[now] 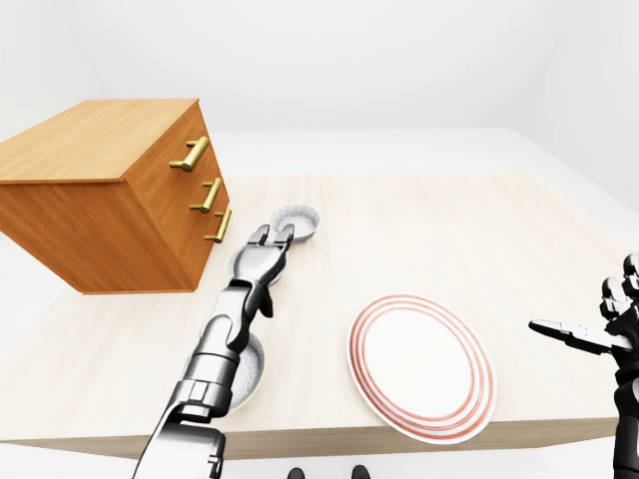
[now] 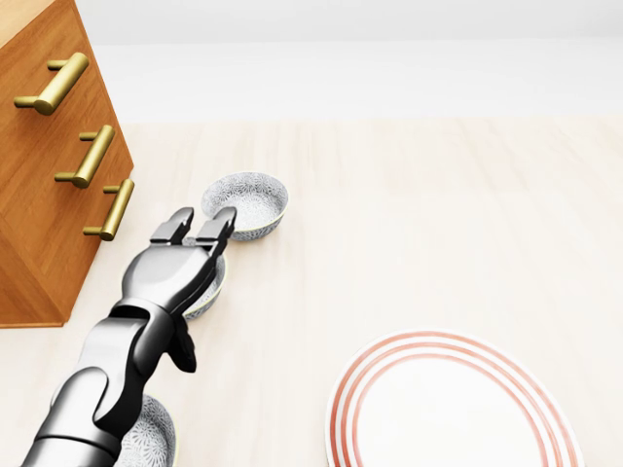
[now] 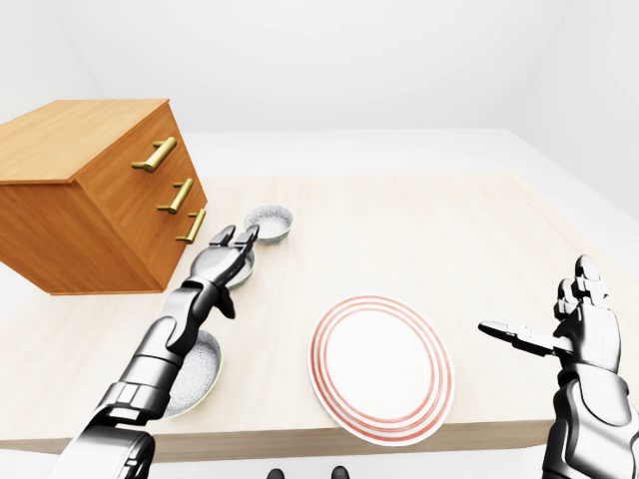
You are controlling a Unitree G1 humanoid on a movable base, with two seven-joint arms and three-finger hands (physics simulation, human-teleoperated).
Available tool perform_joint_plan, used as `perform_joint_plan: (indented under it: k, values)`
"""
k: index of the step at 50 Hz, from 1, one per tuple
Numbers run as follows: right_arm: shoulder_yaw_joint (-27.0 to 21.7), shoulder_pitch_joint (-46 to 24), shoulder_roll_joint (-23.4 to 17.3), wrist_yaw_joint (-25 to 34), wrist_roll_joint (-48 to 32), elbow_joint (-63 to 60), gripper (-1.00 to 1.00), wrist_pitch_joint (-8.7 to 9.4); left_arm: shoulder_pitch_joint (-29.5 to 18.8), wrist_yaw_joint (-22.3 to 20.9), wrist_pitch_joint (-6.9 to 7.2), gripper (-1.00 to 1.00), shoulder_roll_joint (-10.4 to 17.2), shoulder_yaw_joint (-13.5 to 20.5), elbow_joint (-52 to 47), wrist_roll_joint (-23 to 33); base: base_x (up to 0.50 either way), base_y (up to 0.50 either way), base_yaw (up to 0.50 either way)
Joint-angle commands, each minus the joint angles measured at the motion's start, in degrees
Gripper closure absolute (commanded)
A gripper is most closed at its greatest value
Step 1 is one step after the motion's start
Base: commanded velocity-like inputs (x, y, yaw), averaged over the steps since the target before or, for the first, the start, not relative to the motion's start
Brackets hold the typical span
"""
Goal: Put the bowl in the middle on the plate.
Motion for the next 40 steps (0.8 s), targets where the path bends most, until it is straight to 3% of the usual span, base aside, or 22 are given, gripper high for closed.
perform_joint_plan:
  k: [1,40]
  values:
    - [0.1,-0.1,0.0,0.1,-0.1,0.3,-1.0,0.0,0.4,0.4,0.0,-1.0,-0.6,-0.3,0.0,-0.1,0.0,0.0,0.0]
    - [0.2,0.0,0.0,0.1,-0.2,0.3,-1.0,0.0,-2.0,2.1,0.0,-1.0,-1.9,-1.3,3.2,0.0,0.0,0.0,0.0]
